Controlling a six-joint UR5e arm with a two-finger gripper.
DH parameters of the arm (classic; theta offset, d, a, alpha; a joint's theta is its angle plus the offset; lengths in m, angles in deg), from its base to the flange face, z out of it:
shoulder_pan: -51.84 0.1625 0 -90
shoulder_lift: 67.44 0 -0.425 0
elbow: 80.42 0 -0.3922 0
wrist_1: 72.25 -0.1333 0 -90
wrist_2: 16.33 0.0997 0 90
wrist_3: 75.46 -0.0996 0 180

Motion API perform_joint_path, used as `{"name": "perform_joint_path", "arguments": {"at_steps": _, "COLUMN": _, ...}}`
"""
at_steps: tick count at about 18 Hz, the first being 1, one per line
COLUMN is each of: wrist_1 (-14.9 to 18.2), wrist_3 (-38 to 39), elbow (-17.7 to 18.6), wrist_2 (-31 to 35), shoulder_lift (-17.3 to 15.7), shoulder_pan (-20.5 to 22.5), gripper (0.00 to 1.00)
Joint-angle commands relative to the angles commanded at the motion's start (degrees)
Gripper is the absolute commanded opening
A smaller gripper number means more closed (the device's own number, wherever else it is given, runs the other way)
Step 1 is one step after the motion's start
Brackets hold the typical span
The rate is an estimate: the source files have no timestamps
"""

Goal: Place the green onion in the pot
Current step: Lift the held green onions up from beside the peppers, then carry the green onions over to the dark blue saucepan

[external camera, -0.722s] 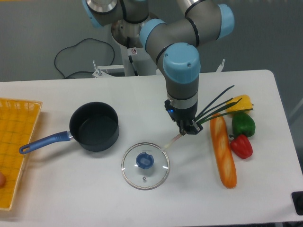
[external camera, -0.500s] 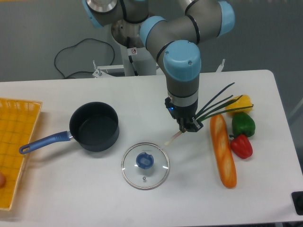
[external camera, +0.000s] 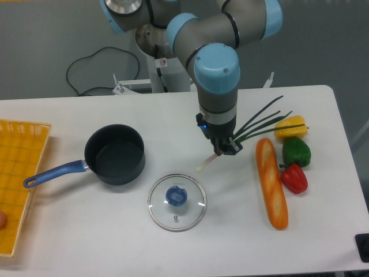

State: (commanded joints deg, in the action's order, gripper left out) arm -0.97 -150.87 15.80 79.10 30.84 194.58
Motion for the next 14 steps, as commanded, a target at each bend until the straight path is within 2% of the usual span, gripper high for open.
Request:
{"name": "perform_joint_path", "arguments": {"at_steps": 2, "wrist_1": 0.61, "wrist_3": 0.09, "elbow": 2.38, "wrist_2": 4.30, "shoulder_lift": -1.94, "shoulder_pan": -1.40, "gripper": 0.16}}
{"name": "perform_joint_path", "arguments": {"at_steps": 5, "wrist_1": 4.03, "wrist_3": 2.79, "elbow": 3.09, "wrist_2": 6.52, "shoulder_lift": -3.88, "shoulder_pan": -5.09, "gripper": 0.16}}
{"name": "perform_joint_path", "arguments": {"at_steps": 12, "wrist_1": 5.10, "wrist_3": 16.59, "elbow": 3.97, "wrist_2": 6.78, "shoulder_lift": -3.79, "shoulder_pan": -13.44, "gripper": 0.16}}
{"name": "perform_joint_path", "arguments": {"at_steps": 14, "wrist_1": 5.18, "wrist_3": 19.41, "elbow": 4.06, "wrist_2": 8.70, "shoulder_lift": -3.53, "shoulder_pan": -15.72, "gripper": 0.16}}
